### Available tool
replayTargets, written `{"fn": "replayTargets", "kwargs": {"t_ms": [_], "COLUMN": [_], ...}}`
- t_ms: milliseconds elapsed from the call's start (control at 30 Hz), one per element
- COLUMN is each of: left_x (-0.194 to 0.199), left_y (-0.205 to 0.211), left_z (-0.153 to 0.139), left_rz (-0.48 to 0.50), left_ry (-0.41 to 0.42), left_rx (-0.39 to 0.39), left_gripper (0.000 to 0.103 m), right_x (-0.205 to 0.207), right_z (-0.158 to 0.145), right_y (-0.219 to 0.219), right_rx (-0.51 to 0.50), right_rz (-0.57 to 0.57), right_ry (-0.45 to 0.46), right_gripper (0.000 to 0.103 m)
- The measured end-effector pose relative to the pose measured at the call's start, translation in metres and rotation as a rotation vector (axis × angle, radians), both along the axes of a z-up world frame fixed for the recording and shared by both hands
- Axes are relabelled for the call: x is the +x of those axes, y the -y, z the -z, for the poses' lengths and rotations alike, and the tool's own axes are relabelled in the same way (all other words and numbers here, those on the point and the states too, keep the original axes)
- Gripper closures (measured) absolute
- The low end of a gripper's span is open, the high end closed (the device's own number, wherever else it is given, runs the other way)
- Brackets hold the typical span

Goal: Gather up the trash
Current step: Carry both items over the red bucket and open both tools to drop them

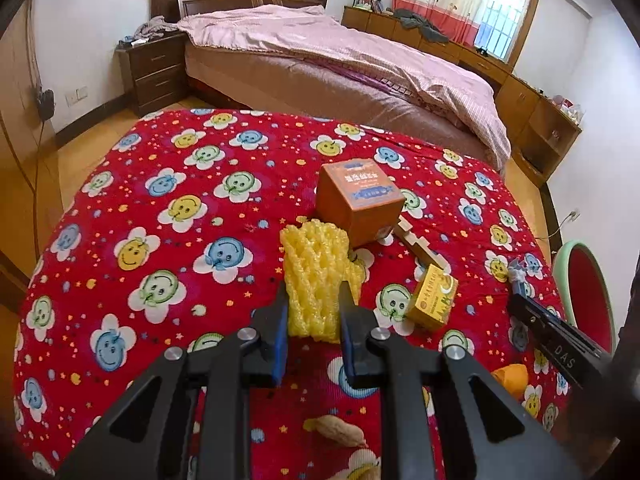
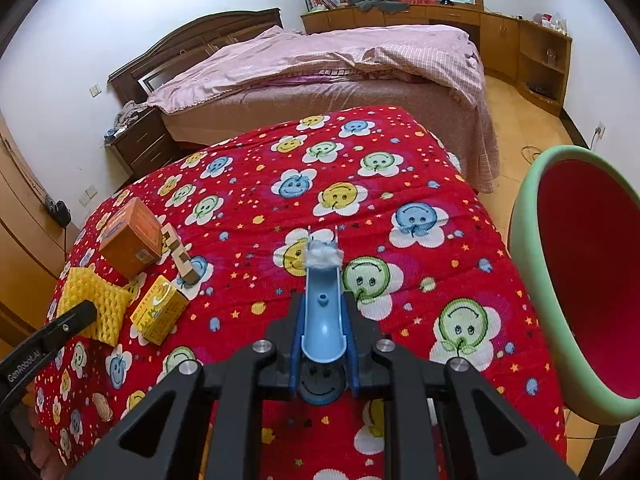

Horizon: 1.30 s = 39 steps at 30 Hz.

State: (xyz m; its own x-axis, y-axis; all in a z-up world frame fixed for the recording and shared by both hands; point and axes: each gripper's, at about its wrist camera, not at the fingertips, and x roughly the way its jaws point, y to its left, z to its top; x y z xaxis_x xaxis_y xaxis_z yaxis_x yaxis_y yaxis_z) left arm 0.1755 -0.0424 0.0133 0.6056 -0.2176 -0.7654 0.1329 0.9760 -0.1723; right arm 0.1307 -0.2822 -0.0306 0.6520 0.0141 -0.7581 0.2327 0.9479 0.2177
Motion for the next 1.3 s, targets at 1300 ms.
{"fn": "replayTargets", "kwargs": {"t_ms": [1300], "left_x": [-0.075], "left_y": [0.113], "left_z": [-0.072], "left_rz": [0.281], "left_ry": [0.114], "left_rx": [-0.046], "left_gripper": [0.082], "right_x": [-0.14], "right_z": [-0.068], "right_y": [0.067], "right_rx": [0.062], "right_rz": [0.127], "right_ry": [0.221], "right_gripper": [0.084]}}
